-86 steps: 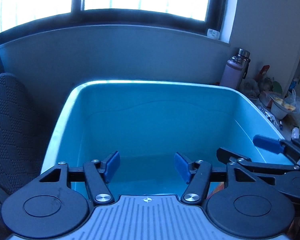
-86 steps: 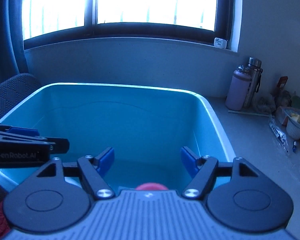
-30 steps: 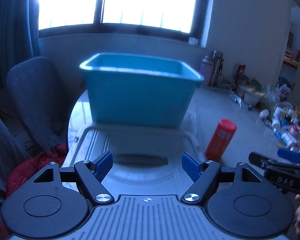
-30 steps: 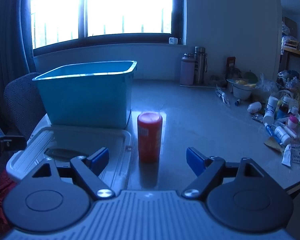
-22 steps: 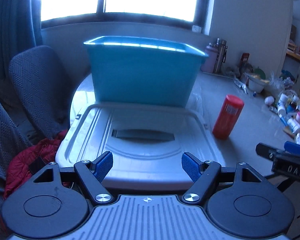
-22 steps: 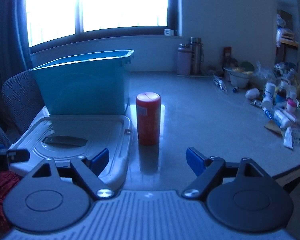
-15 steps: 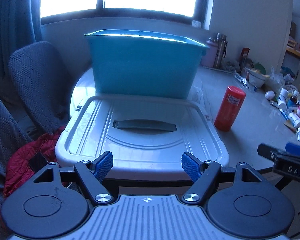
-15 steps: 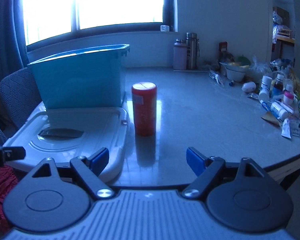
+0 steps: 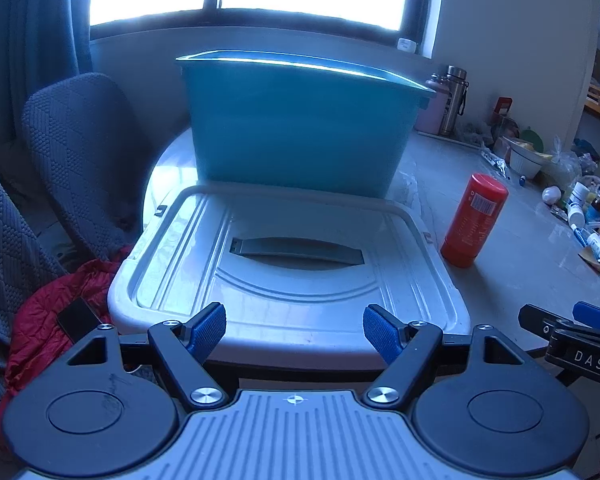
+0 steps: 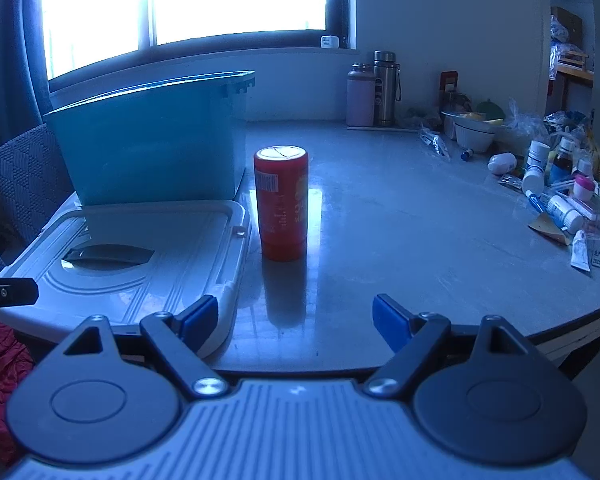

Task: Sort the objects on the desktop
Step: 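Move the right tool back toward the remaining red canister on the desk, then close the right tool around the red canister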

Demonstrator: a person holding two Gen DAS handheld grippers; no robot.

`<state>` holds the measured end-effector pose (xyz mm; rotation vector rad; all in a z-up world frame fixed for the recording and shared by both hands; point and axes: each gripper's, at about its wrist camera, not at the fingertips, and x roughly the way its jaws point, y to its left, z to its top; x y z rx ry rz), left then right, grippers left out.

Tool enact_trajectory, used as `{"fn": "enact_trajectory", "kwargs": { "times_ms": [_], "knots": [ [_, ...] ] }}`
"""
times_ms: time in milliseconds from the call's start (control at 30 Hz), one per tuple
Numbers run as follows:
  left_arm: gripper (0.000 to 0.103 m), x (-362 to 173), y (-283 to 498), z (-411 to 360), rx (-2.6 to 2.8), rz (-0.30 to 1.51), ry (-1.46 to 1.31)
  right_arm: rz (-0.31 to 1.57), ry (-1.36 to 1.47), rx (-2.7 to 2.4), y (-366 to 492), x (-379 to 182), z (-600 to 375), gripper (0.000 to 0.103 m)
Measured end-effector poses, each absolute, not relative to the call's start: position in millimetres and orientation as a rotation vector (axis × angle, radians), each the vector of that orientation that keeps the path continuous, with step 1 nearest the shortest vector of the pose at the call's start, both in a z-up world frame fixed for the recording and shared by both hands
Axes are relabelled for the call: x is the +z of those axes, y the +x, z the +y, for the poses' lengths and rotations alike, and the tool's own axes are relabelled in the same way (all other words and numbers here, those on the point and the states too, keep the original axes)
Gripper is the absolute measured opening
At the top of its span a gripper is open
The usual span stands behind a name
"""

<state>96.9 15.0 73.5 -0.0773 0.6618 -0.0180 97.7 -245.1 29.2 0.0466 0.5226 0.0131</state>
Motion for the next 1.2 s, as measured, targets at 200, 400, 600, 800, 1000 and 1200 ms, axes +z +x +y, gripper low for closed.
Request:
{"fn": "enact_trajectory", "kwargs": {
  "times_ms": [200, 400, 600, 800, 1000, 1200],
  "knots": [
    [0.078, 73.9, 107.6, 15.2, -0.003, 0.672, -0.084, 0.532, 0.064, 0.010, 108.1, 26.4, -248.0, 0.084],
    [0.078, 75.7, 117.9, 16.0, 0.013, 0.671, -0.082, 0.534, 0.078, 0.010, 122.4, 25.9, -249.9, 0.084],
    [0.078, 80.2, 131.9, 16.2, 0.029, 0.667, -0.088, 0.527, 0.074, 0.017, 139.7, 27.2, -249.0, 0.084],
    [0.078, 80.4, 146.4, 14.1, 0.043, 0.671, -0.093, 0.529, 0.078, 0.023, 158.8, 27.4, -250.7, 0.084],
    [0.078, 79.5, 157.8, 16.2, 0.058, 0.681, -0.101, 0.527, 0.069, 0.036, 179.5, 26.4, -245.7, 0.084],
    [0.078, 80.5, 167.8, 21.5, 0.073, 0.686, -0.106, 0.525, 0.065, 0.038, 201.8, 23.7, -239.3, 0.084]
  ]
}}
